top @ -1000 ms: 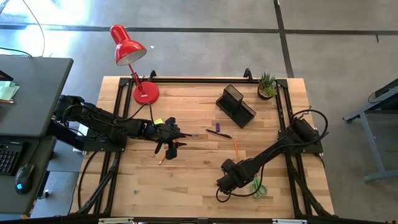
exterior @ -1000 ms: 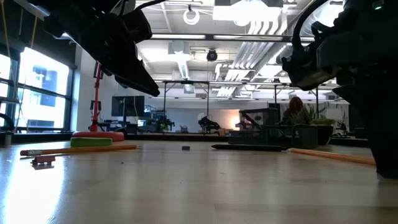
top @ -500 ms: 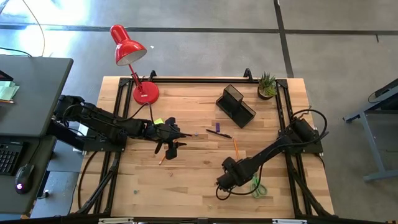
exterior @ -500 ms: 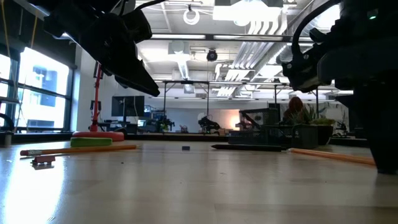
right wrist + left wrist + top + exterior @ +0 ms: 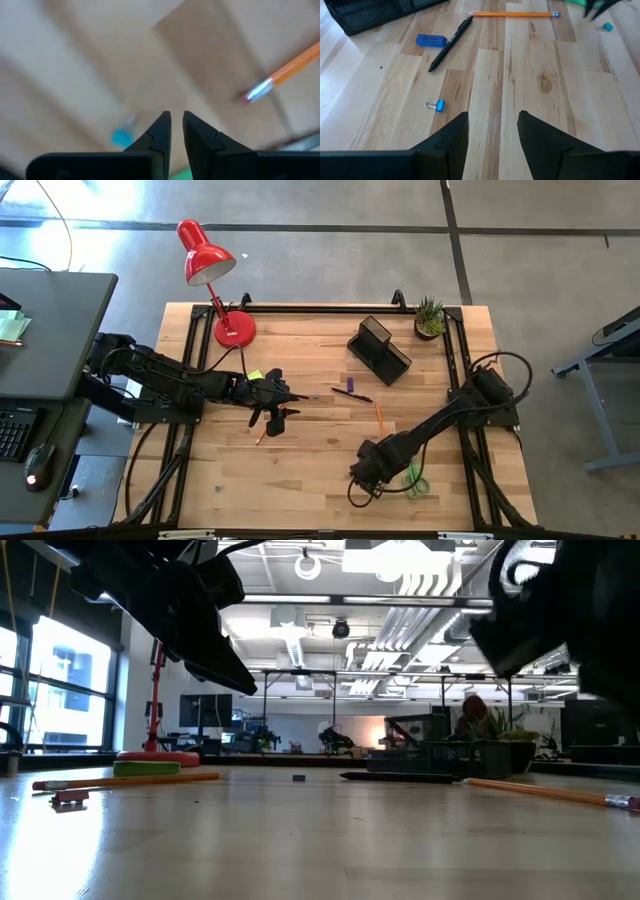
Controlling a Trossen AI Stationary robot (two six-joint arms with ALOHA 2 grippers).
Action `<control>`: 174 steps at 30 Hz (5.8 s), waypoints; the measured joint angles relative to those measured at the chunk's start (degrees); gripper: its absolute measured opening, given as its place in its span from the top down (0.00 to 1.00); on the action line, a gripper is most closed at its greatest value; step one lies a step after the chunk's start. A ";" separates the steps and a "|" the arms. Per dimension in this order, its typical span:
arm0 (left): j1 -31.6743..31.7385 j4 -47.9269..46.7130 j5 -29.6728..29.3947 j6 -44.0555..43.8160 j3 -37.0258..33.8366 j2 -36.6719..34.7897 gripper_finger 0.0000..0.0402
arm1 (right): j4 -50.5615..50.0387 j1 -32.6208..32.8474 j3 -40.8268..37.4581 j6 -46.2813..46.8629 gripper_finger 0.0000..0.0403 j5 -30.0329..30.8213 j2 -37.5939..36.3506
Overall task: Pick and place office supplies into organizer
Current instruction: Put the right blue binder clip into the black desk organizer, then put the pink binder clip into the black desk organizer
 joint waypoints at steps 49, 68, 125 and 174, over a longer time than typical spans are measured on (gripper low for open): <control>0.00 -0.06 1.51 -0.13 0.00 0.01 0.61 | 6.62 8.28 0.00 20.35 0.65 7.64 0.90; 0.00 -0.04 1.46 -0.14 -0.02 0.01 0.61 | 6.79 8.53 0.27 18.42 0.69 6.03 3.18; 0.02 -0.49 1.27 0.33 -0.02 0.01 0.61 | 4.05 -42.00 0.15 -42.47 0.85 26.91 -9.08; 0.00 -0.37 -0.26 -1.63 -0.02 0.01 0.61 | -6.20 -6.52 0.00 -16.98 0.66 56.22 -11.03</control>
